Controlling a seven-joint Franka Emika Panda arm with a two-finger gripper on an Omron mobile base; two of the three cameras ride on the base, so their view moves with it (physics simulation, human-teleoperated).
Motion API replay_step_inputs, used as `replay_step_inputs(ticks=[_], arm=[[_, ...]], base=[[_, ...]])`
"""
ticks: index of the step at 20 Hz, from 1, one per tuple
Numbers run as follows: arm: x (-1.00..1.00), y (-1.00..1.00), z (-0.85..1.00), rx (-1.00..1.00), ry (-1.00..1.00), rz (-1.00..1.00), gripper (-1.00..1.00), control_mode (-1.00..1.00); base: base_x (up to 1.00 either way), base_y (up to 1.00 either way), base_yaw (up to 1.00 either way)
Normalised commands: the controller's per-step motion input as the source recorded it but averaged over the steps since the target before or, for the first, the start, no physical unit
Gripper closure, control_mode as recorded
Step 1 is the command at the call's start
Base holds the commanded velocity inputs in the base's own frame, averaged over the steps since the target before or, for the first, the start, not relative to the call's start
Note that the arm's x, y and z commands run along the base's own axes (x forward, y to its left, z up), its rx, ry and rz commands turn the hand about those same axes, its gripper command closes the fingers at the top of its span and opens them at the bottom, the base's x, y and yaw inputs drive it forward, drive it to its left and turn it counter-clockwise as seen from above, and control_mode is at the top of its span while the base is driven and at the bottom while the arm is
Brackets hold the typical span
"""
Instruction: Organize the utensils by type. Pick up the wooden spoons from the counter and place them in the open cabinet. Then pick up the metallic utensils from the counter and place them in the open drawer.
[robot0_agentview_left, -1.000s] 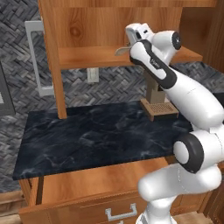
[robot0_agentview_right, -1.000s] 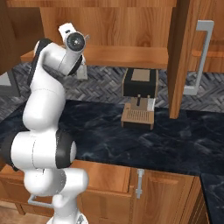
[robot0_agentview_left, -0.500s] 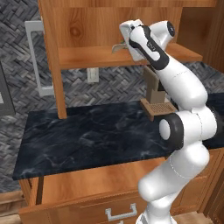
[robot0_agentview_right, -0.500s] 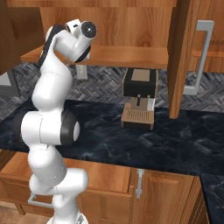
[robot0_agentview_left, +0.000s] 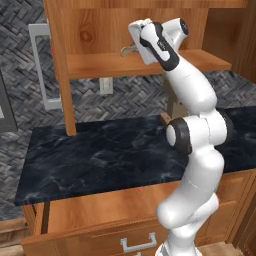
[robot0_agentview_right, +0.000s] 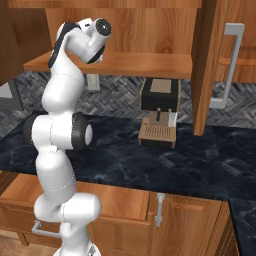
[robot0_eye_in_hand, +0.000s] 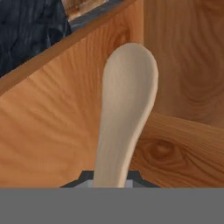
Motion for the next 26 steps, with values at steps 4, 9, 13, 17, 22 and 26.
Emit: replay_step_inputs(ticks=[4,9,13,17,22,26], arm=[[0.29,0.34,-0.22,-0.01,0.0,0.0,1.0,-1.0],[0.31,0.29,-0.22,0.0,0.0,0.0,1.0,-1.0],[0.36,0.25,-0.18,0.0,0.01,0.0,1.0,-1.0],[0.34,0.2,-0.17,0.0,0.04,0.0,1.0,-1.0],[0.2,0.37,-0.29,-0.06,0.1,0.02,-1.0,-1.0],[0.15,0.11,-0.28,-0.01,0.09,0.02,-1.0,-1.0]], base=[[0.0,0.0,0.0],[0.0,0.0,0.0],[0.0,0.0,0.0],[0.0,0.0,0.0],[0.0,0.0,0.0],[0.0,0.0,0.0]])
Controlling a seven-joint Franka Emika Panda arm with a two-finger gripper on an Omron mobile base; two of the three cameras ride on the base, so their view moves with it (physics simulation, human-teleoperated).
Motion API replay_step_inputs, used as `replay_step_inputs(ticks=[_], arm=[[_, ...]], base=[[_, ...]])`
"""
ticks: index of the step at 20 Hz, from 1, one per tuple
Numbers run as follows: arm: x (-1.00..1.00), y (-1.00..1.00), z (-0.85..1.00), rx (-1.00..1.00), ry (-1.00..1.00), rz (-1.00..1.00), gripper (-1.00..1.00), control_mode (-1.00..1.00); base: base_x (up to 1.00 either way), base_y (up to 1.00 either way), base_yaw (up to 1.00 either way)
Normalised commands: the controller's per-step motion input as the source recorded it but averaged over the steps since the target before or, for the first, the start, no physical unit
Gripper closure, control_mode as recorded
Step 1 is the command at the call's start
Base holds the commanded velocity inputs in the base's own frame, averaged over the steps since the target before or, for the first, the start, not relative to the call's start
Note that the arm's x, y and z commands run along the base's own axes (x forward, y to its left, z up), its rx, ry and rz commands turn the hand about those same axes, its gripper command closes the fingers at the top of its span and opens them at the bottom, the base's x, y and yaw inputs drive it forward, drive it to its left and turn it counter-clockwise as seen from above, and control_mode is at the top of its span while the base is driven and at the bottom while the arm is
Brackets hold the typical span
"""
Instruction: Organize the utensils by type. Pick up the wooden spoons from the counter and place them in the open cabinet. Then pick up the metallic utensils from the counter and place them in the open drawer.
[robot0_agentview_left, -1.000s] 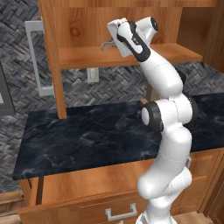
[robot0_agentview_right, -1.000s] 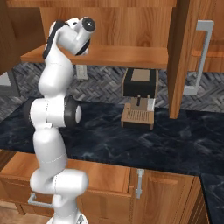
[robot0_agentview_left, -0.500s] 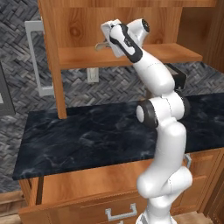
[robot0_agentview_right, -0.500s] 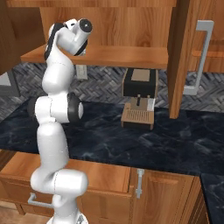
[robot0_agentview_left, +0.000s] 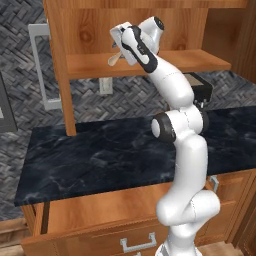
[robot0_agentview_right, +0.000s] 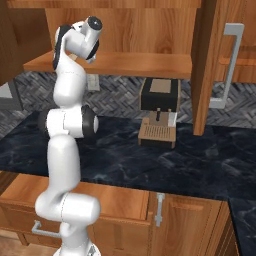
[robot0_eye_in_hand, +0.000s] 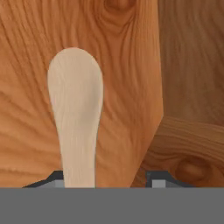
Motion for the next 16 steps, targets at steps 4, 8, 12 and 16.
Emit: replay_step_inputs(ticks=[4,8,12,16], arm=[[0.17,0.13,-0.26,0.0,0.02,0.0,-1.0,-1.0],[0.07,0.0,-0.26,0.0,0.02,0.0,-1.0,-1.0],[0.01,0.0,-0.29,0.0,0.01,0.0,-1.0,-1.0],[0.02,0.0,-0.23,0.0,0.0,0.0,-1.0,-1.0]], base=[[0.0,0.0,0.0],[0.0,0.0,0.0],[0.0,0.0,0.0],[0.0,0.0,0.0]])
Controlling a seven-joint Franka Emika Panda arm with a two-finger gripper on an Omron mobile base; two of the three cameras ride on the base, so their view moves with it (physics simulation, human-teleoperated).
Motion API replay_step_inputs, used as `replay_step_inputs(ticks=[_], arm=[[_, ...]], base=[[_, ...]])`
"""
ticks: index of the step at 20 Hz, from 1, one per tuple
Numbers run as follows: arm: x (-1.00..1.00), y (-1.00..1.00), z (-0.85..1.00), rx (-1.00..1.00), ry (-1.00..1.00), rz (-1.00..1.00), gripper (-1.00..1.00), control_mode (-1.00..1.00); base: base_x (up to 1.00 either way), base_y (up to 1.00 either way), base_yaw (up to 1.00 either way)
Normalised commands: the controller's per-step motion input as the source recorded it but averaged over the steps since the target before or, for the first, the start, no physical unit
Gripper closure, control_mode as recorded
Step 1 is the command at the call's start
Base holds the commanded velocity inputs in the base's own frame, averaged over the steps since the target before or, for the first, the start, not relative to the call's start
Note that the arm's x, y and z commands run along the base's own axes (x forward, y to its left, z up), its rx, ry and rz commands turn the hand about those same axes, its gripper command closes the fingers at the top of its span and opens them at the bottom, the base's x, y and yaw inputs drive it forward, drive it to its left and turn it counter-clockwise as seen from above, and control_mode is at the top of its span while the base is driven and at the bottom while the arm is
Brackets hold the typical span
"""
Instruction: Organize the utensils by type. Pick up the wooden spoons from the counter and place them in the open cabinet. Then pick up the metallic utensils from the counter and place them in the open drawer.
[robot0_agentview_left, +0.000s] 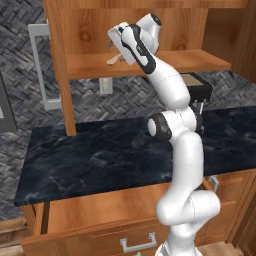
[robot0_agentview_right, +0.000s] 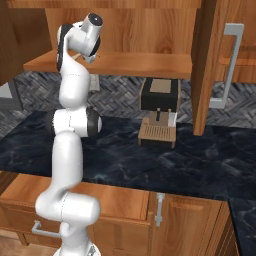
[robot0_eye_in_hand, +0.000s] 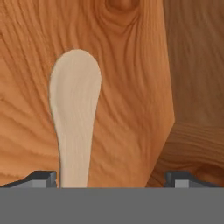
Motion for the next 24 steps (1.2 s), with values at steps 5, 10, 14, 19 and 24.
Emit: replay_step_inputs(ticks=[5,10,14,19,24], arm=[[-0.07,0.0,-0.19,0.0,0.0,0.0,-1.0,-1.0],[-0.23,-0.09,-0.21,0.0,0.0,0.01,-1.0,-1.0],[-0.22,-0.11,-0.19,0.0,0.0,0.0,-1.0,-1.0],[-0.36,-0.13,-0.1,0.0,-0.07,0.0,-1.0,-1.0],[-0.47,-0.14,-0.04,0.0,-0.18,0.0,-1.0,-1.0]], base=[[0.0,0.0,0.0],[0.0,0.0,0.0],[0.0,0.0,0.0],[0.0,0.0,0.0],[0.0,0.0,0.0]])
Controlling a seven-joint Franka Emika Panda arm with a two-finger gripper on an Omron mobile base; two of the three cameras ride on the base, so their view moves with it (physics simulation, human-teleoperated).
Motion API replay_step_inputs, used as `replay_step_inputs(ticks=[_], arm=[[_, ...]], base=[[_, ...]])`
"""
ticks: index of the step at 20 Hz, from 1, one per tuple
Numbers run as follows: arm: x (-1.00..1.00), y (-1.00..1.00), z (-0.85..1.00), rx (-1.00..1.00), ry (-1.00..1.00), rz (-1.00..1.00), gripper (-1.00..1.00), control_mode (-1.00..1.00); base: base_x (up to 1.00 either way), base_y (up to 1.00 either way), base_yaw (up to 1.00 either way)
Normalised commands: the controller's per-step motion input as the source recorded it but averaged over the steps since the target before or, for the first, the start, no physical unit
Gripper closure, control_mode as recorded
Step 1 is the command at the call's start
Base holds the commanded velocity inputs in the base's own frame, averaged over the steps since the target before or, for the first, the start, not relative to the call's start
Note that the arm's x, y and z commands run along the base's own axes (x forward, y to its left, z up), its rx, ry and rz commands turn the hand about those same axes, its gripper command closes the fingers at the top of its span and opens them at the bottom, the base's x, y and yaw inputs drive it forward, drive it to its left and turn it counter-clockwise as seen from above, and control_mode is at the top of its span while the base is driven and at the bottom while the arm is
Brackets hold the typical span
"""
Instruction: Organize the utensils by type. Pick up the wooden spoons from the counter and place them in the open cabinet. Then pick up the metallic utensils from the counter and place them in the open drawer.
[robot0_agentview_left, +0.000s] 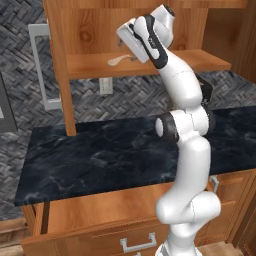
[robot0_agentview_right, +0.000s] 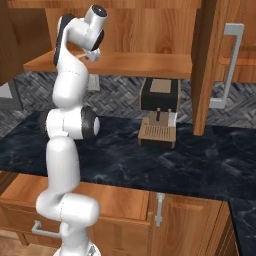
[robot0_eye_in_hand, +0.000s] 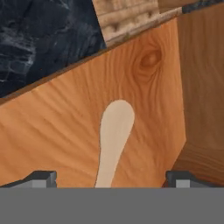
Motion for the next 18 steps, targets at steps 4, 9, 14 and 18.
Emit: replay_step_inputs(ticks=[4,9,14,18], arm=[[-0.64,-0.15,-0.05,0.0,-0.25,0.0,-1.0,-1.0],[-0.84,-0.06,-0.19,0.0,-0.29,-0.01,-1.0,-1.0],[-0.92,-0.07,-0.28,0.0,-0.15,-0.18,-1.0,-1.0],[-0.76,-0.18,-0.17,0.15,0.16,-0.37,-1.0,-1.0]], base=[[0.0,0.0,0.0],[0.0,0.0,0.0],[0.0,0.0,0.0],[0.0,0.0,0.0]])
